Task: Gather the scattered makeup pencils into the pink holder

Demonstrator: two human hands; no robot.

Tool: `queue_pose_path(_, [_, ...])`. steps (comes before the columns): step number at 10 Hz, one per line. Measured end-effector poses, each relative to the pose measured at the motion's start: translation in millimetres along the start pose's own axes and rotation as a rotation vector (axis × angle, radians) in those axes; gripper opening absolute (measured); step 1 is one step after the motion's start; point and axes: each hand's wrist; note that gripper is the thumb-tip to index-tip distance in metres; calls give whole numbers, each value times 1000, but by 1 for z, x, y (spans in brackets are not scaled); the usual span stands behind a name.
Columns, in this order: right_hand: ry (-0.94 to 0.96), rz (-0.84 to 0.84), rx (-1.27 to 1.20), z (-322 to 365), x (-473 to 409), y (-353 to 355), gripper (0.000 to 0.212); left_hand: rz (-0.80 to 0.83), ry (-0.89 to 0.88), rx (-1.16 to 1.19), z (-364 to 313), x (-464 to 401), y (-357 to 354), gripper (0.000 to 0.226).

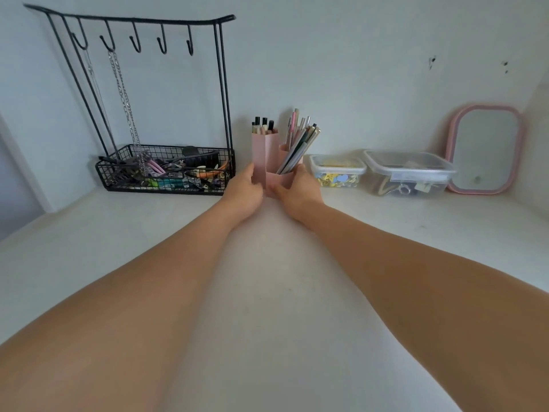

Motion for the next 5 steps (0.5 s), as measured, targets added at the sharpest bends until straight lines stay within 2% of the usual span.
queue_pose_path(1, [5,-16,51,-1,-12,-3,51,31,18,-86,2,-11,0,81])
queue_pose_path(3, [-12,-34,94,-2,-21,-10,57,2,0,-287,-6,-22,-8,76])
queue_pose_path(4, [-30,-40,76,-5,-20,-10,58,9,-13,-314,-6,-22,-12,74])
queue_pose_path(5, [-28,-41,81,-1,-13,-4,62,-4,-56,-320,-5,-15,-10,58])
Point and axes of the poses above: each hand's wrist, its own x-axis away from the middle knuckle, its own y-axis out of the back of the hand, z = x × y, and after that the axes turned 2 degrees about -x, right-handed
